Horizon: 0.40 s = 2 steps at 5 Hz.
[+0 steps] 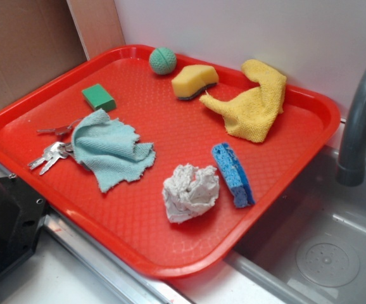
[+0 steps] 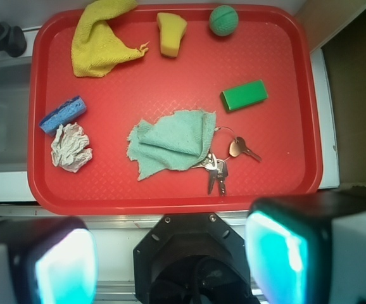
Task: Grab the white paper.
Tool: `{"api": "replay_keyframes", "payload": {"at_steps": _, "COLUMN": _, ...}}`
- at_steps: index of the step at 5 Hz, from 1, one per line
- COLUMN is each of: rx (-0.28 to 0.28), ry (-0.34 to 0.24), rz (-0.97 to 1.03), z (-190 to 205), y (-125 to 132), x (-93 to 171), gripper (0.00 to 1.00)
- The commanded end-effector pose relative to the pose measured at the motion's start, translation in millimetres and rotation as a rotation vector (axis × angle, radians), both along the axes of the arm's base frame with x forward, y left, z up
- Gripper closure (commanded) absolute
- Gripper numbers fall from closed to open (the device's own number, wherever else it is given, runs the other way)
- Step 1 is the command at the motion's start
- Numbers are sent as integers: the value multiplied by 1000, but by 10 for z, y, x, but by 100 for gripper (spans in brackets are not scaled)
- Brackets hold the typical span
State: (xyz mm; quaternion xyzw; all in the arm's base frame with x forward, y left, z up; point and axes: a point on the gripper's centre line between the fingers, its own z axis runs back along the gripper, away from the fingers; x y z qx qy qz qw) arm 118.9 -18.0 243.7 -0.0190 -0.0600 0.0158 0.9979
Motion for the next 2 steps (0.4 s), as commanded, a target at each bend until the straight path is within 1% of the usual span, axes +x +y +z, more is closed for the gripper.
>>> {"api": "replay_keyframes", "payload": {"at_steps": 1, "rx": 0, "ry": 0, "rz": 0, "z": 0, "y": 0, "x": 0, "gripper": 0}}
{"api": "replay_keyframes", "payload": {"at_steps": 2, "rx": 23, "ry": -23, "rz": -250, "z": -464, "y": -423, "x": 269, "gripper": 0}}
